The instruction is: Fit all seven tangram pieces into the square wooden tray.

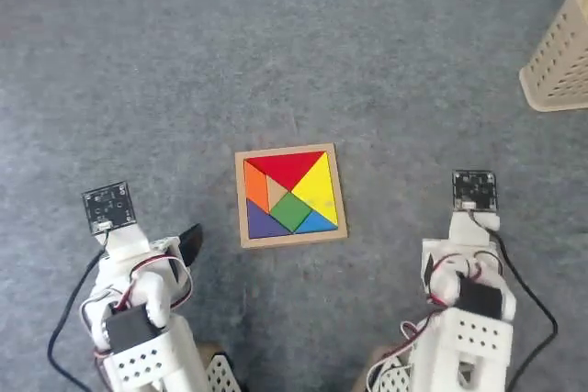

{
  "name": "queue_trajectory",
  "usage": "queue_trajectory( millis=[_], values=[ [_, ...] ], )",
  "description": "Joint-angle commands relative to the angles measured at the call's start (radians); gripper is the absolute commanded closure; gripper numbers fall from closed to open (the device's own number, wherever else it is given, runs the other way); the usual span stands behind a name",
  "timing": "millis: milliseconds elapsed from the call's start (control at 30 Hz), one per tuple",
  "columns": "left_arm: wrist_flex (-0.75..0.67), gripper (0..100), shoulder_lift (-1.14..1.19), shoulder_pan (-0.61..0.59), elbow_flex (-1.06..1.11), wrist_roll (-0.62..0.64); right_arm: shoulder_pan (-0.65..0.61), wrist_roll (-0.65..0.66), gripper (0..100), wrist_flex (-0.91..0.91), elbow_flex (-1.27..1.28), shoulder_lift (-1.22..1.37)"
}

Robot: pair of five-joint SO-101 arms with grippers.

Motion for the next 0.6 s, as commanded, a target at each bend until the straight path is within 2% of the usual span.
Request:
queue_trajectory(
  millis=[0, 167, 300, 567],
  values=[
    [-0.002, 65, -0.012, 0.002, -0.013, -0.002, 0.027, 0.018, 99.1, -0.013, 0.041, -0.137],
    [-0.002, 65, -0.012, 0.002, -0.013, -0.002, 0.028, 0.018, 99.0, -0.012, 0.143, -0.318],
    [-0.002, 65, -0.012, 0.002, -0.013, -0.002, 0.028, 0.018, 99.0, 0.067, 0.137, -0.46],
    [-0.002, 65, -0.012, 0.002, -0.013, -0.002, 0.028, 0.025, 99.0, 0.11, 0.135, -0.461]
  ],
)
